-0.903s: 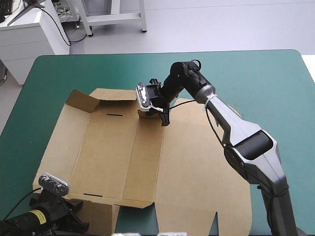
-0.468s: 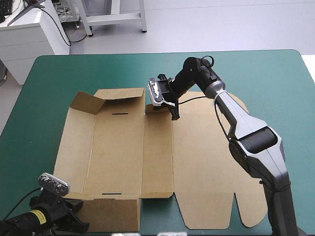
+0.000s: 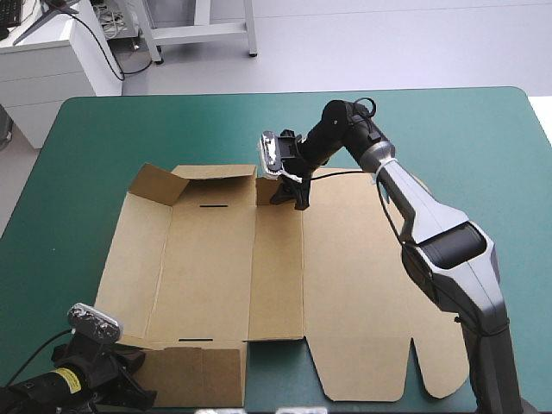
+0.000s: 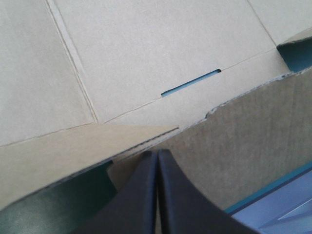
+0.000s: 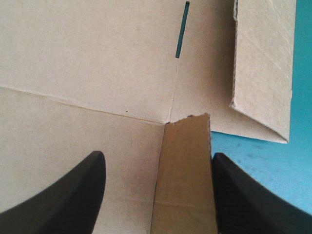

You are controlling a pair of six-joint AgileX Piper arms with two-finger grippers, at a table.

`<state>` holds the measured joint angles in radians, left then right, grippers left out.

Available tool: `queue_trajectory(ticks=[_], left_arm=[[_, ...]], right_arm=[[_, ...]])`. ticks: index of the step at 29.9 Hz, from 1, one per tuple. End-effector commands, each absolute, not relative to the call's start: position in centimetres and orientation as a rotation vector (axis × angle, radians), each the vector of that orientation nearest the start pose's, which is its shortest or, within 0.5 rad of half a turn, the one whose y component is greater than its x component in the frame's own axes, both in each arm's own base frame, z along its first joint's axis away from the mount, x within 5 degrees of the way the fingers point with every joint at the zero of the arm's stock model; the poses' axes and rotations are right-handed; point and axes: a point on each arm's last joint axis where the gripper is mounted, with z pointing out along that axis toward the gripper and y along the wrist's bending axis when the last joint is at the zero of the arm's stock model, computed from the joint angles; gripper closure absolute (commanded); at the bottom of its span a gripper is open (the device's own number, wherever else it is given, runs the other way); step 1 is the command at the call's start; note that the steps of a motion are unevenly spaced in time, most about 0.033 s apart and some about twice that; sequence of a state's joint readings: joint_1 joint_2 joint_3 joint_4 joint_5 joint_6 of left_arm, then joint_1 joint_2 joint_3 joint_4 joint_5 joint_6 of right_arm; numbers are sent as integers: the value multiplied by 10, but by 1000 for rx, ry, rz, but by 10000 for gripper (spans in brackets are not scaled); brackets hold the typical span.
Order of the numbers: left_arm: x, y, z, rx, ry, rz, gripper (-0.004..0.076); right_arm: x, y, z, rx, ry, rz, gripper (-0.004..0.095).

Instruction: Fold the box

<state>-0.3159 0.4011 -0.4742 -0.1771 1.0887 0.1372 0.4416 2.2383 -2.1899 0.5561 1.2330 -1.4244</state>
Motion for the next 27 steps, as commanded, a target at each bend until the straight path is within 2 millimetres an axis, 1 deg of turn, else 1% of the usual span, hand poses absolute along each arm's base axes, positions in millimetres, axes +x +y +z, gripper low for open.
queue_trajectory(ticks=[1, 5, 9, 12, 15, 17, 19, 22, 24, 27], left_arm=[[50, -33, 270, 514, 2383, -331, 732], [50, -33, 270, 514, 2383, -331, 732], [50, -33, 270, 514, 2383, -331, 732], [50, -33, 270, 514, 2383, -331, 732], [50, -33, 270, 514, 2383, -331, 732], [50, -33, 270, 514, 2383, -331, 732], [50, -33, 270, 514, 2383, -331, 732], [51, -33, 272, 511, 2370, -331, 732], [51, -33, 279, 505, 2345, -336, 732], [51, -33, 292, 490, 2301, -335, 732]], right_arm=[[407, 241, 339, -1803, 1576, 409, 351], [398, 230, 365, -1726, 1612, 399, 516], [387, 216, 393, -1576, 1717, 431, 694], [379, 201, 411, -1503, 1773, 418, 819], [374, 185, 426, -1382, 1851, 407, 928], [372, 172, 435, -1280, 1923, 382, 926], [374, 159, 438, -1167, 2014, 336, 926], [378, 139, 441, -906, 2177, 293, 927], [381, 126, 440, -760, 2250, 256, 927], [385, 113, 440, -635, 2297, 220, 927]])
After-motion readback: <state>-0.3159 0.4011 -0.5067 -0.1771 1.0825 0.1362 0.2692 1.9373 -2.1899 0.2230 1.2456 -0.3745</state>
